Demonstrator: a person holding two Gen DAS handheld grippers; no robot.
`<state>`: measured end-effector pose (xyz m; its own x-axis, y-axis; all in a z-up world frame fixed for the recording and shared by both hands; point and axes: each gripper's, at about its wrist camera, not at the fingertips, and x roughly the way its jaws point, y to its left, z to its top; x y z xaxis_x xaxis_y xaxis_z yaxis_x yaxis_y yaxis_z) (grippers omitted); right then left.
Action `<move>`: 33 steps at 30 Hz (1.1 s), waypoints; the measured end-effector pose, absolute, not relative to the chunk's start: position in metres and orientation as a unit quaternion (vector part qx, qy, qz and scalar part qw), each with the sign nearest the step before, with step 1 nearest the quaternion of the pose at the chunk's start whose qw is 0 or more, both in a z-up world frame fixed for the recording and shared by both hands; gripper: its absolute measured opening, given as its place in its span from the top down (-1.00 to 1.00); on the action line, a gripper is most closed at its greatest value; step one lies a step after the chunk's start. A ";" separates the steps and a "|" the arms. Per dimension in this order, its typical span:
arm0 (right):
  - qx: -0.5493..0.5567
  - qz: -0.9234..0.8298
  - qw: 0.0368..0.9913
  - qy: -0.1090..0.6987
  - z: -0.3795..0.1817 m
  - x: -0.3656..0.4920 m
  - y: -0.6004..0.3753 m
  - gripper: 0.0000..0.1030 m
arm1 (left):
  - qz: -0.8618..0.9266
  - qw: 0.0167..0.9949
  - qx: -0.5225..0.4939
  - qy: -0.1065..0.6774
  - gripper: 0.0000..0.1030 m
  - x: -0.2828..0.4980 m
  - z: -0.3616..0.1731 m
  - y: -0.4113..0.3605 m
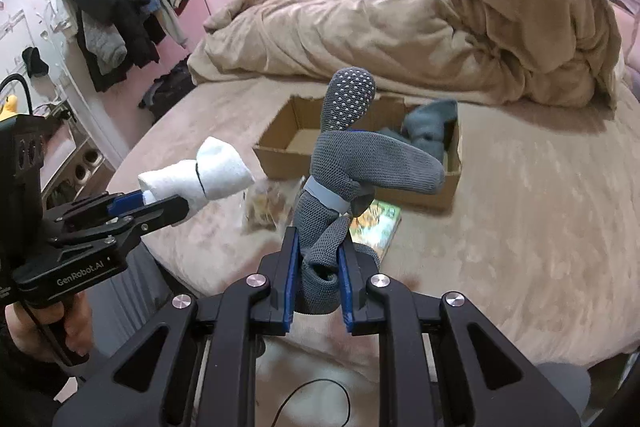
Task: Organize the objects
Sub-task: 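Carry the white and grey socks into the box and open both grippers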
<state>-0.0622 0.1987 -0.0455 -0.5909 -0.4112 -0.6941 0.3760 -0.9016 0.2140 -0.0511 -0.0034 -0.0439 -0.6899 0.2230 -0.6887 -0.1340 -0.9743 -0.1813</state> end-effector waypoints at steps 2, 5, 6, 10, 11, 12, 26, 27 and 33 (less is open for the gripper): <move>0.391 -0.893 0.221 -0.021 -0.042 -0.065 0.197 0.63 | 0.920 0.098 -0.374 -0.059 0.33 -0.054 -0.037 -0.003; 0.384 -0.896 0.223 -0.019 -0.036 -0.069 0.195 0.63 | 0.925 0.101 -0.363 -0.056 0.33 -0.061 -0.027 -0.003; 0.382 -0.896 0.225 -0.018 -0.034 -0.072 0.194 0.63 | 0.926 0.101 -0.360 -0.055 0.33 -0.063 -0.023 -0.003; 0.373 -0.899 0.230 -0.019 -0.026 -0.079 0.193 0.63 | 0.931 0.102 -0.345 -0.060 0.33 -0.075 -0.005 -0.006; 0.369 -0.900 0.231 -0.019 -0.022 -0.081 0.192 0.63 | 0.933 0.101 -0.341 -0.059 0.33 -0.077 -0.001 -0.007; 0.366 -0.901 0.232 -0.020 -0.018 -0.083 0.191 0.63 | 0.934 0.100 -0.338 -0.059 0.33 -0.079 0.004 -0.007; 0.348 -0.904 0.247 -0.017 -0.004 -0.144 0.169 0.63 | 0.941 0.089 -0.319 -0.065 0.33 -0.145 0.015 -0.016; 0.351 -0.903 0.248 -0.019 -0.008 -0.151 0.168 0.63 | 0.940 0.086 -0.325 -0.064 0.33 -0.154 0.009 -0.017; 0.375 -0.894 0.245 -0.024 -0.038 -0.193 0.160 0.63 | 0.927 0.084 -0.358 -0.072 0.33 -0.197 -0.032 -0.023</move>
<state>-0.1933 0.1605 -0.0376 -0.5990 -0.4563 -0.6580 0.4201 -0.8786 0.2269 -0.1972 -0.0228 -0.0316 -0.7293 0.2075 -0.6520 -0.1040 -0.9755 -0.1941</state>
